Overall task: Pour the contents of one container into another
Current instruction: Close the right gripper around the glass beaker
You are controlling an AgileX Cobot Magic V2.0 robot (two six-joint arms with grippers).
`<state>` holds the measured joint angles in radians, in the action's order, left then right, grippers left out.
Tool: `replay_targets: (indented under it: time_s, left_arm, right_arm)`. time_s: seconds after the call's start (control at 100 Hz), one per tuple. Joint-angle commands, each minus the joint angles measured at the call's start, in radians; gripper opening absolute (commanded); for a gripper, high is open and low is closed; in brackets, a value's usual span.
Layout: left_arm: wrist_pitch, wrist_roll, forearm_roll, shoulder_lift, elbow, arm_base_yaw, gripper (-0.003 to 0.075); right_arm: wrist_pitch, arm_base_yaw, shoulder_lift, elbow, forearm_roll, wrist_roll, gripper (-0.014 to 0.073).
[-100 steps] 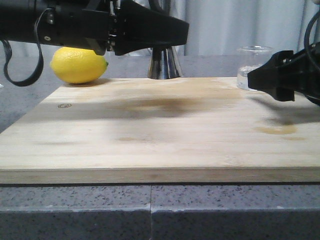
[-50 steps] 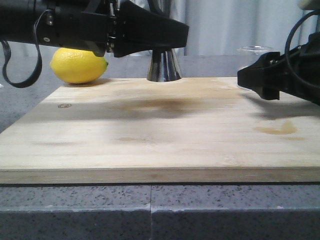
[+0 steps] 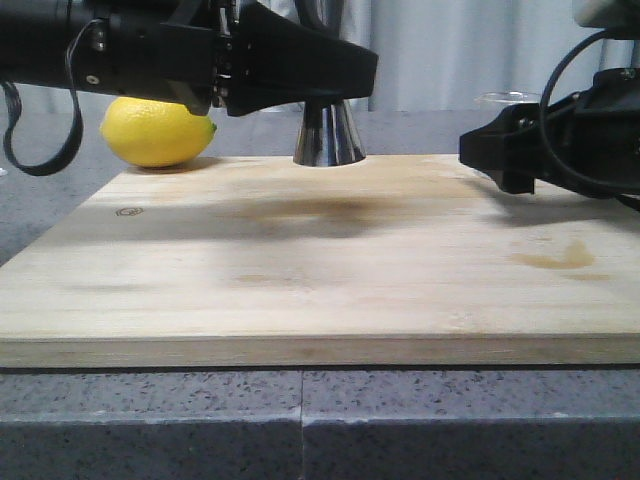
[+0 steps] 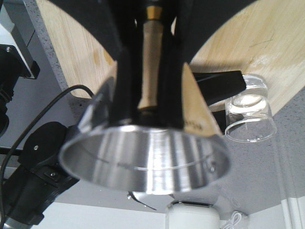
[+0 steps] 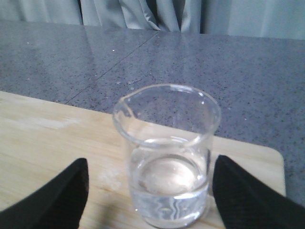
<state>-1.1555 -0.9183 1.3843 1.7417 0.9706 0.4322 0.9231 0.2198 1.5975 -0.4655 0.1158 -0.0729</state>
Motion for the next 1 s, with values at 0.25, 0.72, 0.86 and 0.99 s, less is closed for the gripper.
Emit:
replay_targets:
  time_s: [0.25,0.72,0.86,0.99]
  left_arm:
    - [-0.208,-0.012,-0.037,-0.053,0.023,0.009,-0.0019]
    - [-0.208,-0.012,-0.037,-0.053,0.023,0.009,-0.0019]
    - [-0.208,-0.012,-0.037,-0.053,0.023,0.009,-0.0019]
    - [-0.208,-0.012,-0.037,-0.053,0.023,0.009,-0.0019]
  right_arm:
    - [0.055,-0.012,-0.023,-0.066,0.001,0.012,0.0470]
    - [0.048,-0.035,-0.017,-0.066,0.001,0.012,0.0468]
    - [0.069,-0.035,0.013,-0.066,0.001,0.012,0.0468]
    - [0.100,-0.035,0.033,-0.066,0.007,0.007,0.0461]
